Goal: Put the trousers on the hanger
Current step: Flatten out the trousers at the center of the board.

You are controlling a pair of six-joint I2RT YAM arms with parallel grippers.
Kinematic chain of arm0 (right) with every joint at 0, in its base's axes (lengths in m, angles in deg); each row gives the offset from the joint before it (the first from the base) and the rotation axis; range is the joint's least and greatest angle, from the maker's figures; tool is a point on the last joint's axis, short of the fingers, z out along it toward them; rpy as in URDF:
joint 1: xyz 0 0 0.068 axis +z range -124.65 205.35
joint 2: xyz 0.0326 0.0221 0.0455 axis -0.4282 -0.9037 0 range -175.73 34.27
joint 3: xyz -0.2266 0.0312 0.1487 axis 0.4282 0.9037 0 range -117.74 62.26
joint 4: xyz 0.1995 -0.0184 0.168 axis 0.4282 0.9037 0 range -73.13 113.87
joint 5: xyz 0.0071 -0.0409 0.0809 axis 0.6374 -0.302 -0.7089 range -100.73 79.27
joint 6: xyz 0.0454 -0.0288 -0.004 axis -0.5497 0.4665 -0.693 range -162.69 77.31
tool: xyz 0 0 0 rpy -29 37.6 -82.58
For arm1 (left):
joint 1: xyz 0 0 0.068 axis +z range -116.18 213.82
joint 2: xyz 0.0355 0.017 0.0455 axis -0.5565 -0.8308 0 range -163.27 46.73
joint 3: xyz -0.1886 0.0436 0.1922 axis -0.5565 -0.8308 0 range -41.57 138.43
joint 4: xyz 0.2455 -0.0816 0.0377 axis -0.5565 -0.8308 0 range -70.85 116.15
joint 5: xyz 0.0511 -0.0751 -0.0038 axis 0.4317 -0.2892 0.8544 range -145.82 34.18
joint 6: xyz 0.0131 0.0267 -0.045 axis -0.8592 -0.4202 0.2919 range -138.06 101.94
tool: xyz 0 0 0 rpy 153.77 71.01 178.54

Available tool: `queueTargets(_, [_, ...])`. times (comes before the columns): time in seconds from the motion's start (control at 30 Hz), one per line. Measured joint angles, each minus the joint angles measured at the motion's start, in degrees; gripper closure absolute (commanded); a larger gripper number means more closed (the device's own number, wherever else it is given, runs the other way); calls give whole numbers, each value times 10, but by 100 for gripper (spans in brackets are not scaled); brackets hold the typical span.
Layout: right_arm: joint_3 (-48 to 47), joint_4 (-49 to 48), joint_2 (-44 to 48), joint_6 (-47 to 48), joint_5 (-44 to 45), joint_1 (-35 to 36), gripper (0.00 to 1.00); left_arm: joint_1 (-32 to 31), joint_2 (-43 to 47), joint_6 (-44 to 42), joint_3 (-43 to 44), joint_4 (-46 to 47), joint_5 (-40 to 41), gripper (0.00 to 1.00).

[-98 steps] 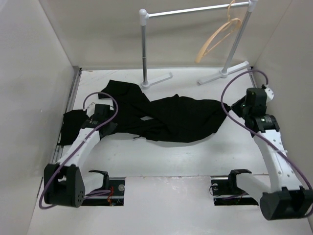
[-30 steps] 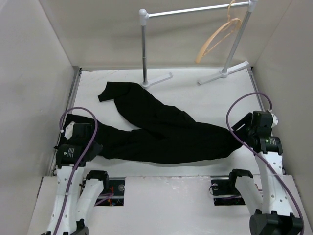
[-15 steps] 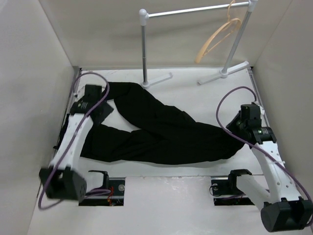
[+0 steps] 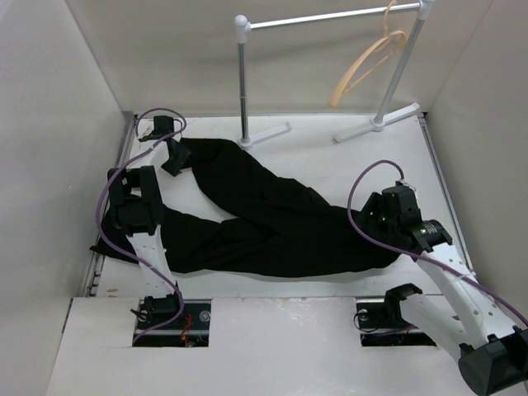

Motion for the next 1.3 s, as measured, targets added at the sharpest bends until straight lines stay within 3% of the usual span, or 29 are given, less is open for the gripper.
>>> queueTargets(0.03, [1, -1, 0, -3, -1, 5, 30, 2, -14, 0, 12, 1, 2, 55])
queueTargets(0.17, [7, -2, 0, -11, -3, 21, 32, 3, -53, 9, 49, 17, 3, 89])
queueTargets(0.23, [17, -7, 2, -15, 0, 21, 34, 4, -56, 12, 50, 24, 3, 96])
queueTargets(0.37, [51, -5, 8, -31, 6, -9, 34, 14, -36, 18, 42, 36, 3, 100])
queueTargets(0.57, [77, 9, 10, -63, 5, -40, 34, 94, 102, 26, 31, 31, 23, 99])
queueTargets(0.73, [58, 21, 17, -64, 4, -44, 27, 150, 205, 26, 43, 33, 48, 92])
queueTargets(0.93, [-28, -21, -9, -42, 7, -118, 23, 146, 164, 26, 43, 12, 49, 69])
queueTargets(1.1, [-47, -98, -124, -21, 9, -199, 23, 145, 108, 27, 22, -23, 52, 65])
queueTargets(1.2, [-54, -120, -204, -8, 15, -227, 24, 132, 126, 32, -19, -30, 72, 64])
queueTargets(1.3, [-53, -120, -238, -8, 26, -247, 25, 75, 182, 37, -85, -23, 90, 63])
